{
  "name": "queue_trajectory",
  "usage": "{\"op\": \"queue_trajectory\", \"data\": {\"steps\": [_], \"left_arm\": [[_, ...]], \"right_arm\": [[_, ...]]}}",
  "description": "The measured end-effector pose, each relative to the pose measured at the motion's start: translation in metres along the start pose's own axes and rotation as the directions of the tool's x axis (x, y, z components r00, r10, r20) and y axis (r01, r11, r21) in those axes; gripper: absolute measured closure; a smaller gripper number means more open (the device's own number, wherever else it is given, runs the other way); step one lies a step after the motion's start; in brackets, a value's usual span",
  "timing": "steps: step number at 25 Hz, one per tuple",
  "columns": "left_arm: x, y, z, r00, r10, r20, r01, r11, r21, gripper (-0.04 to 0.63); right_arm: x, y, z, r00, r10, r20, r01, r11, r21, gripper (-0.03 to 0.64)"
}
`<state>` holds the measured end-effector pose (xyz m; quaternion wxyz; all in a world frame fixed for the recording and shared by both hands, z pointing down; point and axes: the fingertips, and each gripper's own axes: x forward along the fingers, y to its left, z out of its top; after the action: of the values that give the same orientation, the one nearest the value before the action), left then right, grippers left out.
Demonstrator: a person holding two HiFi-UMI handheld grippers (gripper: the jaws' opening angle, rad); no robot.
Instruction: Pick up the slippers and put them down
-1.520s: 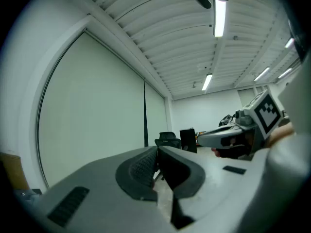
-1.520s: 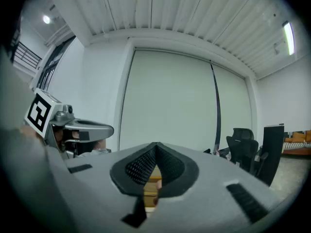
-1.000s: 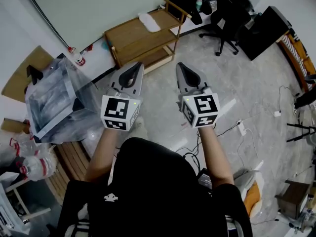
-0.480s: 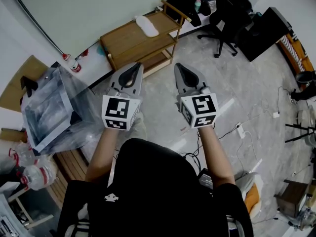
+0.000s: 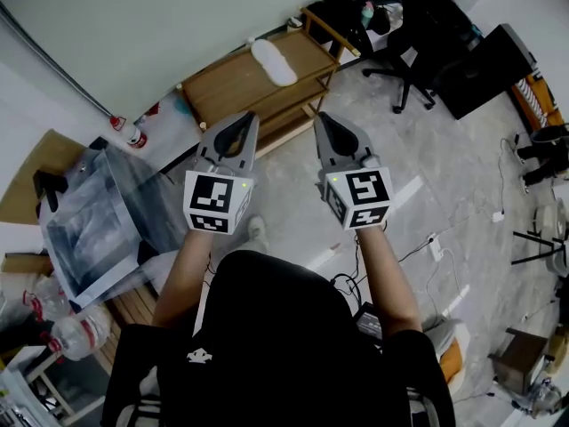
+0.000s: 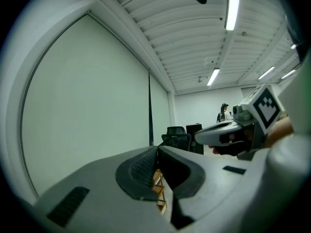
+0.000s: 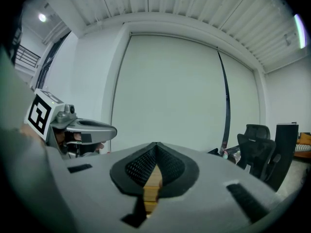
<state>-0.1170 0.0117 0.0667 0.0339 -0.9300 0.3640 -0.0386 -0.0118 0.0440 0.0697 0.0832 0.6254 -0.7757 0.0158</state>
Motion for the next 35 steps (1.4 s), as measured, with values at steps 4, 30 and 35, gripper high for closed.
{"op": "queue_trajectory", "data": {"steps": [4, 30, 35], "left_arm": [[0.027, 0.035, -0.005, 1.0, -0.018, -0.01, 0.017, 0.999, -0.042, 0.591], [0.149, 0.133, -0.07, 0.993, -0.017, -0.119, 0.008, 0.997, -0.079, 0.591], [0.197, 0.149, -0.081, 0.99, 0.001, -0.14, -0.012, 0.997, -0.078, 0.591]], "right_arm": [[0.048, -0.003, 0.003, 1.0, -0.003, -0.018, 0.003, 1.0, 0.0, 0.629], [0.213, -0.057, -0.029, 0.994, 0.028, -0.109, -0.026, 1.0, 0.016, 0.629], [0.255, -0.087, -0.042, 0.985, 0.065, -0.158, -0.061, 0.998, 0.027, 0.629]]}}
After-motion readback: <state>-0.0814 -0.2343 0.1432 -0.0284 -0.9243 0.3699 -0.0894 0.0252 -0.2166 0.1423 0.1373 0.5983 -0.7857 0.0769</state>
